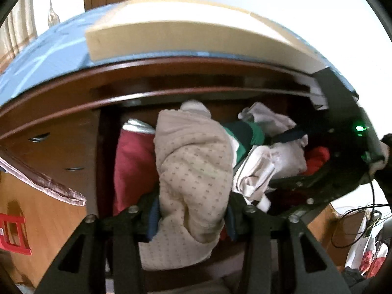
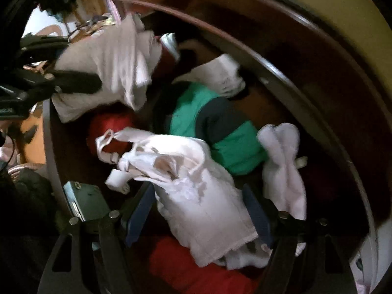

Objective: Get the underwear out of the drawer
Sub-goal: 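Grasp the beige dotted underwear with the left tool while the right tool grasps white underwear, then lift both held underwear items up toward the white tray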

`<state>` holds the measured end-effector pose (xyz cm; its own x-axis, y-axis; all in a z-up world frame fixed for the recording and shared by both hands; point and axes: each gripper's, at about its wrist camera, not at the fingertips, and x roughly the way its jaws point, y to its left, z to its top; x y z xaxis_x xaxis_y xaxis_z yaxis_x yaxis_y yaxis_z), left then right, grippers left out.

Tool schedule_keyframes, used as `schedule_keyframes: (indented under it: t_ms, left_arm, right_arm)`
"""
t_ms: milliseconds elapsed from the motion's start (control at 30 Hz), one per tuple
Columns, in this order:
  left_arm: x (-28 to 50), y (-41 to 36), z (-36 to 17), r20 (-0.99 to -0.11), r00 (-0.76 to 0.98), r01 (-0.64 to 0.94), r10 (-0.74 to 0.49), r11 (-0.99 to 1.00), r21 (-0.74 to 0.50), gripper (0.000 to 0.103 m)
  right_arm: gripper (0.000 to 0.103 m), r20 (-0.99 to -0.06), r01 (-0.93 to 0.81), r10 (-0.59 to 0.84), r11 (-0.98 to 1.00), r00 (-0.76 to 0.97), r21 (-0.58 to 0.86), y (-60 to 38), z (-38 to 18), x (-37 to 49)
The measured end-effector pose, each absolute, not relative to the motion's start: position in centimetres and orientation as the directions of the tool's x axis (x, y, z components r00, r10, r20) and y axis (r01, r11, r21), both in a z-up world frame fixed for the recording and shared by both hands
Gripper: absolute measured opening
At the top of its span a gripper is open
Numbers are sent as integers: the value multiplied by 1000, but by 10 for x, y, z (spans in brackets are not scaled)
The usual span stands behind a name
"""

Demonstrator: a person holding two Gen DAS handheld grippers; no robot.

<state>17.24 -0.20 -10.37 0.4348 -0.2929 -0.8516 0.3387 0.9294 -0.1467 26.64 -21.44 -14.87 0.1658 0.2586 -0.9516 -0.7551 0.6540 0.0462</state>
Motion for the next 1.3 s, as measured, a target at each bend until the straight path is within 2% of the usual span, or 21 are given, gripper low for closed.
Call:
schedule_keyframes:
  t_ms: [433, 567, 667, 733, 867, 967, 1067, 1200, 1300]
  left_arm:
    - [157, 11, -71, -822, 484, 343, -299, 929, -136, 42]
    - [155, 10, -70, -820, 490, 343, -298, 930, -132, 42]
    - [153, 13, -68, -815, 496, 341, -300, 930, -135, 43]
    - [153, 14, -67, -812, 501, 337, -300, 932, -137, 43]
    - [153, 17, -64, -800, 513, 333, -311, 931, -148, 43]
    - [151, 17, -61, -791, 519, 341, -323, 927, -155, 43]
    - [148, 18, -59, -780, 527, 345, -337, 924, -166, 43]
    - [147, 20, -54, -761, 542, 335, -357, 922, -194, 43]
    - [144, 19, -50, -745, 555, 334, -370, 920, -208, 43]
  right_arm:
    - [76, -972, -772, 235, 620, 15, 138, -209, -168, 289]
    - [76, -989, -774, 144, 629, 18, 78, -198, -189, 292]
    - [64, -987, -776, 154, 626, 34, 71, -195, -188, 287]
    - [51, -984, -775, 169, 629, 57, 63, -197, -183, 281]
    - [42, -974, -735, 198, 676, 107, 56, -207, -168, 271]
    - [41, -957, -662, 266, 739, 121, 122, -226, -151, 268]
    - [41, -923, -535, 367, 806, 116, 253, -251, -136, 270]
    - [41, -813, -333, 562, 804, 152, 493, -282, -121, 265]
    - [41, -725, -159, 655, 755, 210, 636, -295, -118, 256]
